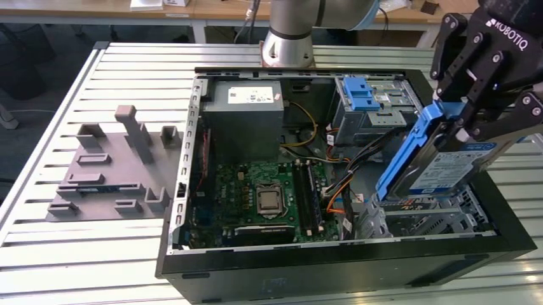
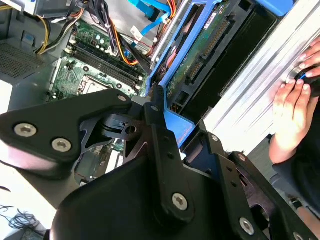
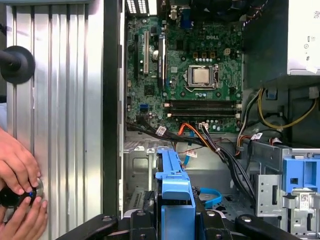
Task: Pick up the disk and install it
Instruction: 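Insert the disk into the insertion slot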
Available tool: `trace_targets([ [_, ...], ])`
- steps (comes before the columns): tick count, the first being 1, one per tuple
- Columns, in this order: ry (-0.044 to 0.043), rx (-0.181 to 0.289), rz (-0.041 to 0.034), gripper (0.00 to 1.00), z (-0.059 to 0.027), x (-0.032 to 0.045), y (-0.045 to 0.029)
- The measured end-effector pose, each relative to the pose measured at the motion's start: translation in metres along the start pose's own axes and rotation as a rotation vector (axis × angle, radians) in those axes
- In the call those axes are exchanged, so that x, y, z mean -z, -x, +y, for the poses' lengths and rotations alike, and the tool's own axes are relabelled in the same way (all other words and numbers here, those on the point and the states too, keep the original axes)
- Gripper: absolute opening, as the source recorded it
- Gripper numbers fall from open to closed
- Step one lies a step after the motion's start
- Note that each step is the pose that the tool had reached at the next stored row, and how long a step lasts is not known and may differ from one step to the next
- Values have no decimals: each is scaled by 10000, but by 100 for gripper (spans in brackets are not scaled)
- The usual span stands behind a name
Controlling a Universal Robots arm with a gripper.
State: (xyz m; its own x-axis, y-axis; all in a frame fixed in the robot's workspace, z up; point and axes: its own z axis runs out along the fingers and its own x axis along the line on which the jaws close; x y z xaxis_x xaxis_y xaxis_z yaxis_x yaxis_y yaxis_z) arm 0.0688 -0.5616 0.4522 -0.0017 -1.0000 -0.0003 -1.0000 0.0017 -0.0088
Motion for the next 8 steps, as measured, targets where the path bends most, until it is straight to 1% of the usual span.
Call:
trace_targets([
  [8,-1,44,-1,36,-61,-77,-2],
])
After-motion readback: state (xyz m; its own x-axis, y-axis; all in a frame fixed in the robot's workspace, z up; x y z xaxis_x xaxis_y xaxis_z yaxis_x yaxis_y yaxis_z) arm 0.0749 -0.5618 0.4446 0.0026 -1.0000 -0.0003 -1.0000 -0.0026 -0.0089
